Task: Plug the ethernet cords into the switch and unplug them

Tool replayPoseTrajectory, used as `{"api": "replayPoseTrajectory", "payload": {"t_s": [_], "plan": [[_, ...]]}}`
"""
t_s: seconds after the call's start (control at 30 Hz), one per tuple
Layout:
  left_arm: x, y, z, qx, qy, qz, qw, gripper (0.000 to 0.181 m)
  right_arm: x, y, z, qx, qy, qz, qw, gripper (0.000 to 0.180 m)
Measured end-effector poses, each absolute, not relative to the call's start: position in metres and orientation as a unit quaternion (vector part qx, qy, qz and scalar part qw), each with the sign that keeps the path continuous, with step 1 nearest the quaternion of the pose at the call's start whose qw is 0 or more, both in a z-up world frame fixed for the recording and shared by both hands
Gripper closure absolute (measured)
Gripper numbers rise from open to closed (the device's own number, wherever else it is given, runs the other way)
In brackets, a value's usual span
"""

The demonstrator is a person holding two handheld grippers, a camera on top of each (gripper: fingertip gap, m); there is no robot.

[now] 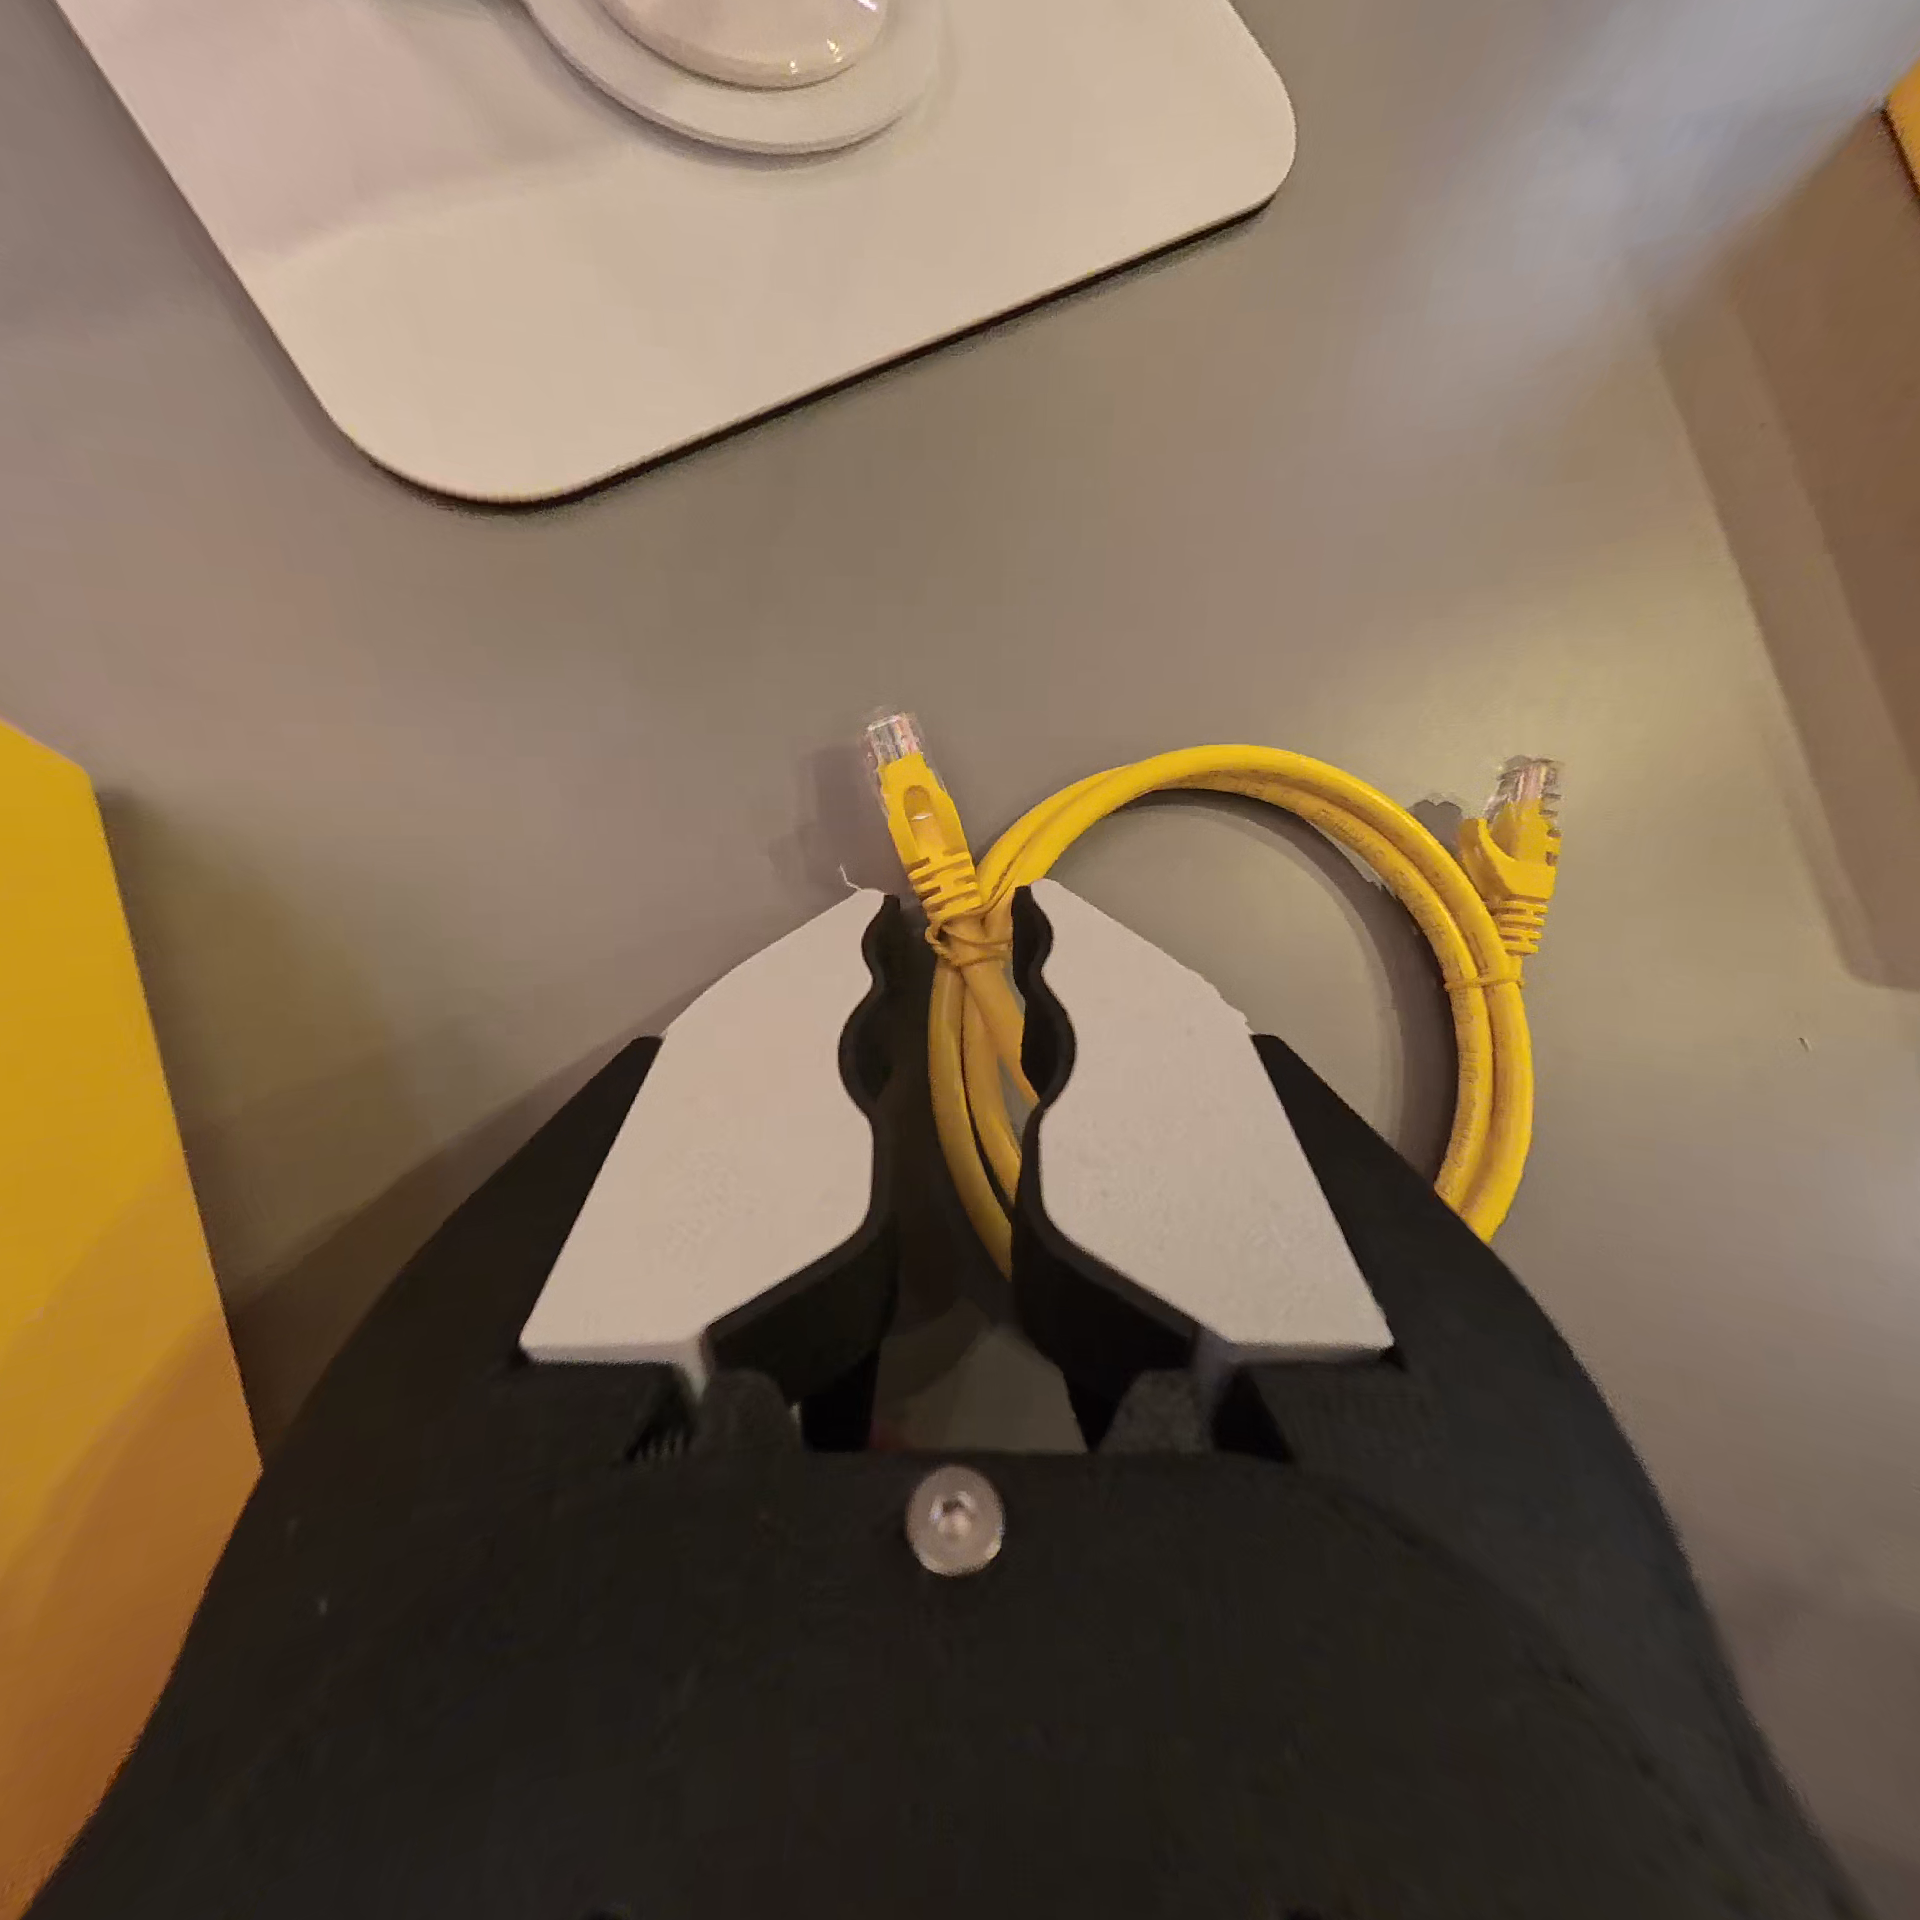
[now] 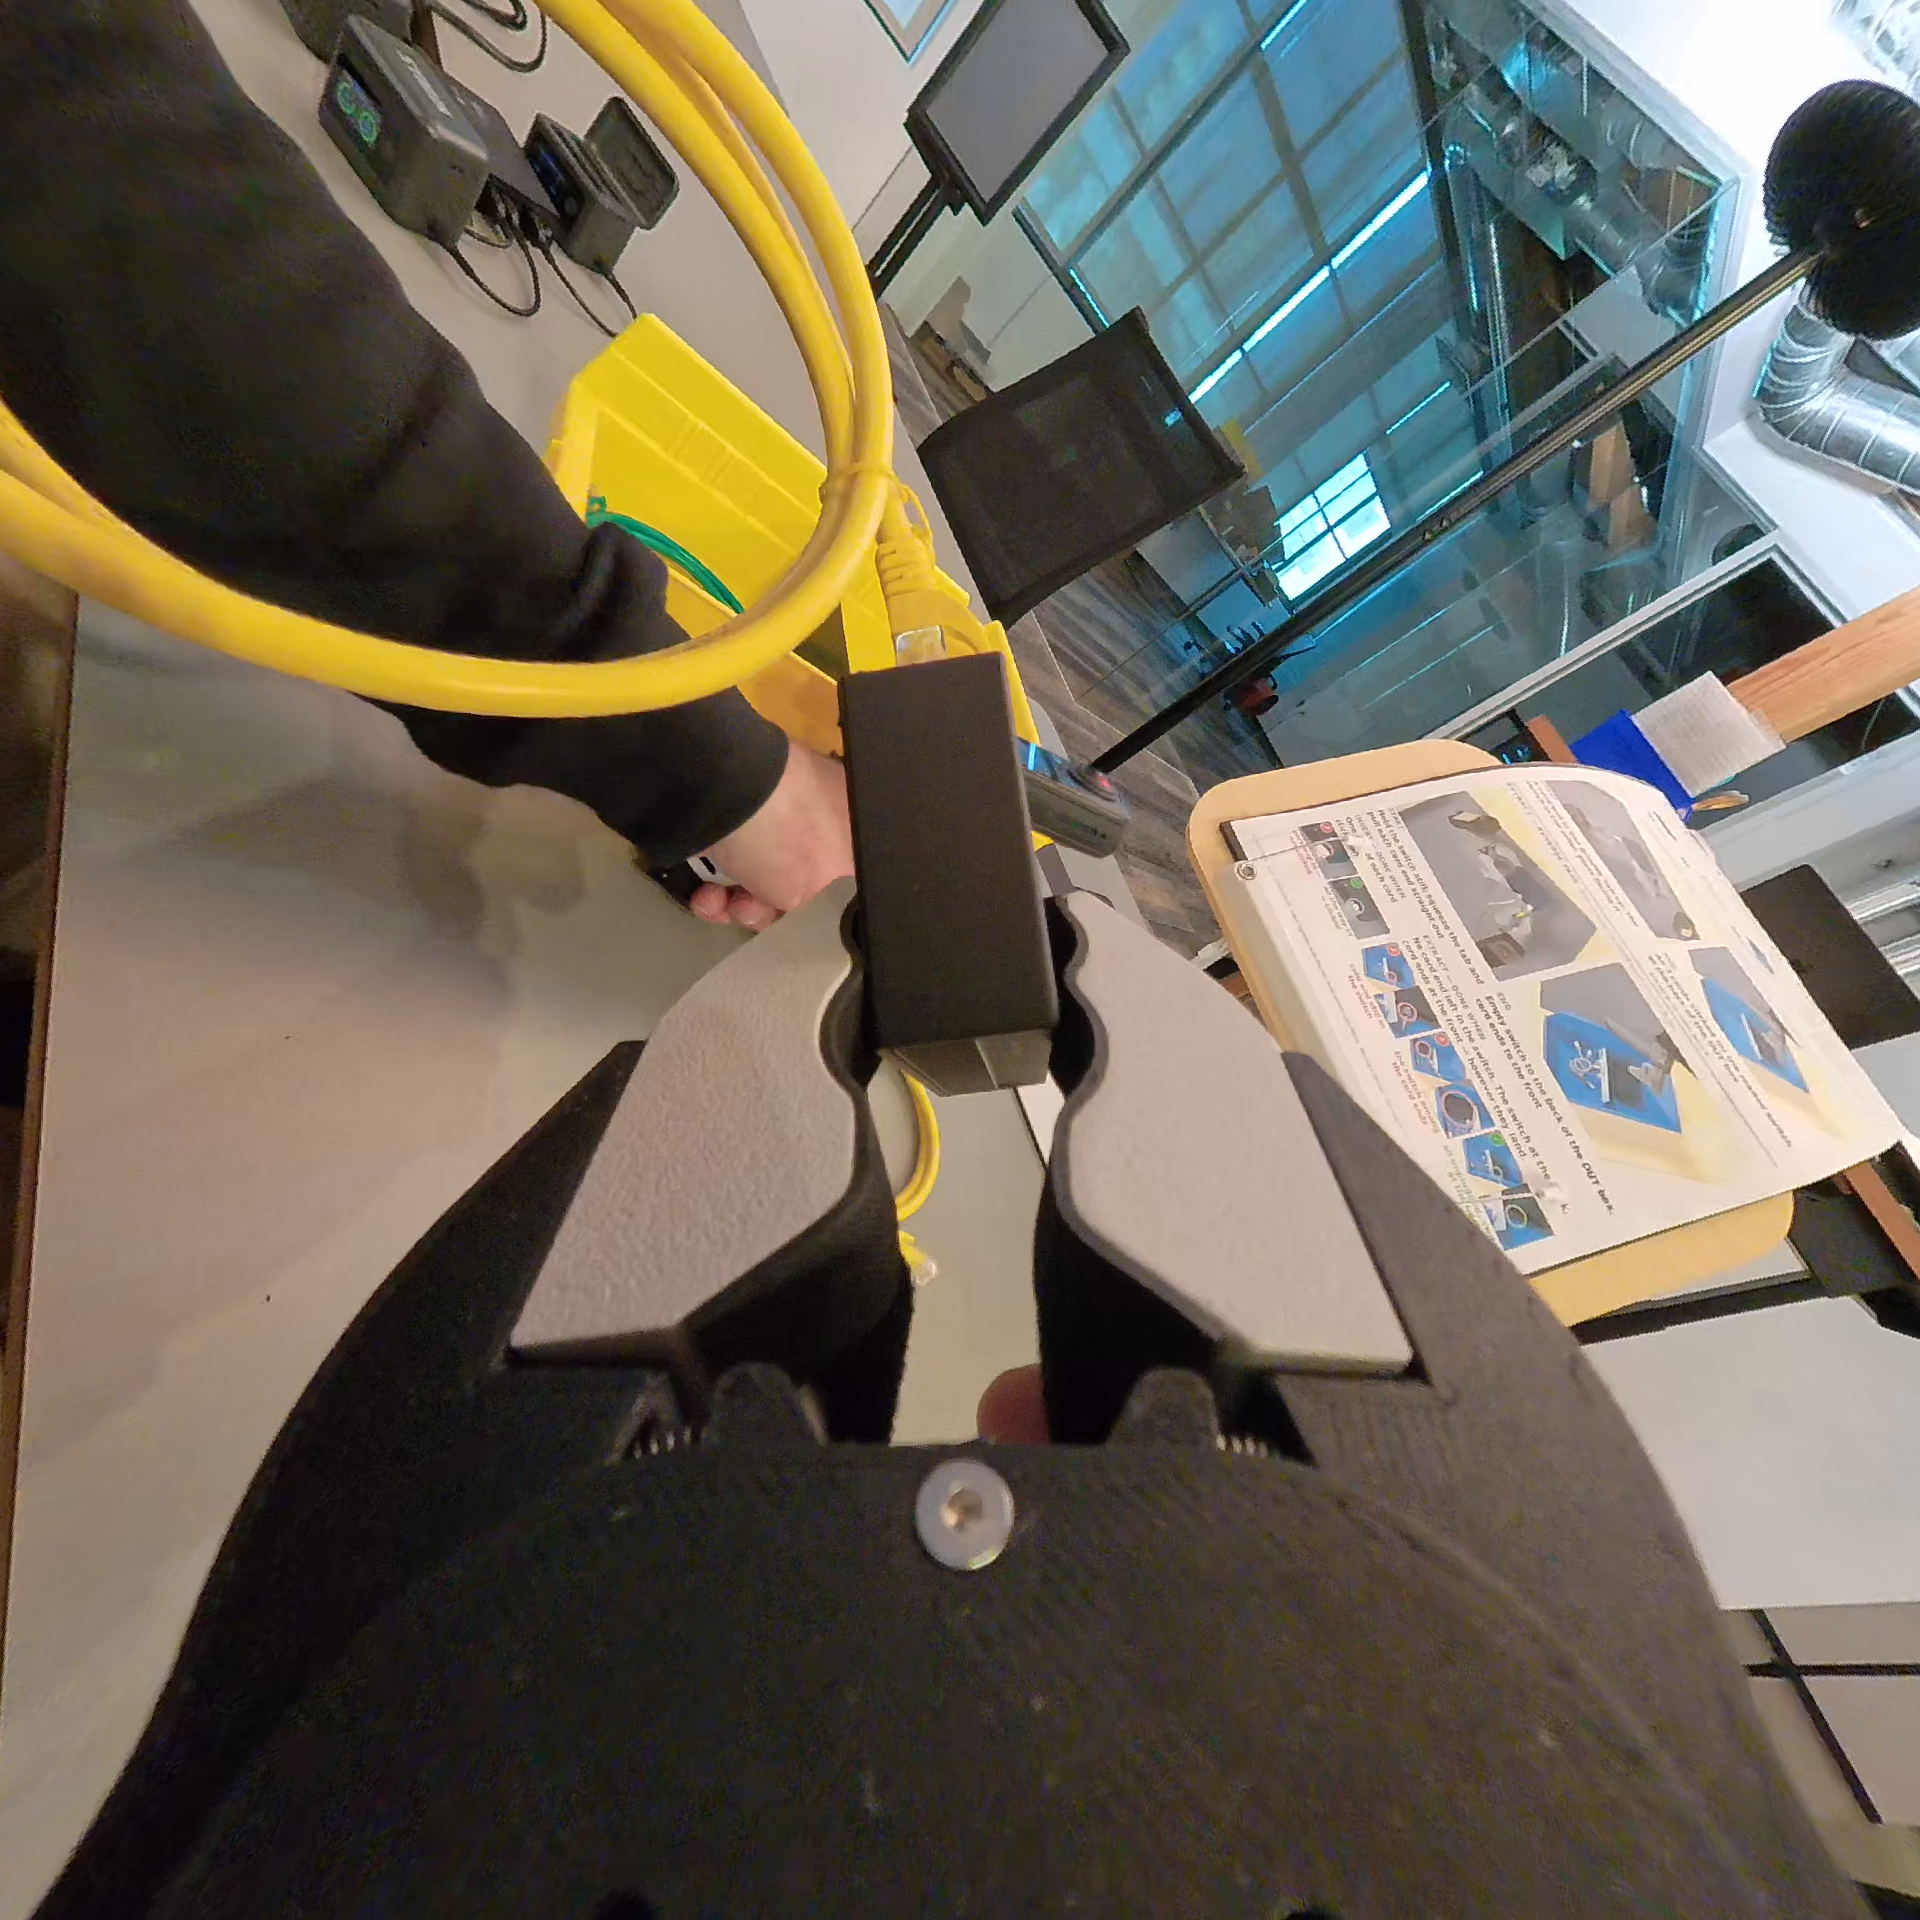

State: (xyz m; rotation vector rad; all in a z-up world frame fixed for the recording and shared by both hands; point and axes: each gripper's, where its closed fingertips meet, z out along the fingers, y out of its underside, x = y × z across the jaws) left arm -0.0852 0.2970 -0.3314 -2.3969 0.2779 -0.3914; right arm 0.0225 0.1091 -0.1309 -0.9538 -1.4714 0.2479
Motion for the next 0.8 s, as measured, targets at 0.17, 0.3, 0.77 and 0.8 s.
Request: {"api": "replayPoseTrajectory", "payload": {"t_s": [0.17, 0.3, 0.77, 0.8], "plan": [[-0.079, 0.302, -0.333, -0.919, 0.133, -0.162, 0.334, 0.165, 0.023, 0.109, -0.129, -0.417, -0.641, 0.11, 0.635, 0.151], [-0.075, 0.304, -0.333, -0.91, 0.161, -0.153, 0.351, 0.169, 0.022, 0.107, -0.127, -0.415, -0.641, 0.109, 0.636, 0.151], [-0.057, 0.248, -0.158, -0.803, 0.341, -0.168, 0.459, 0.171, 0.035, 0.123, -0.128, -0.427, -0.621, 0.085, 0.652, 0.151], [-0.057, 0.237, -0.147, -0.793, 0.372, -0.161, 0.454, 0.171, 0.036, 0.123, -0.127, -0.424, -0.621, 0.08, 0.655, 0.151]]}}
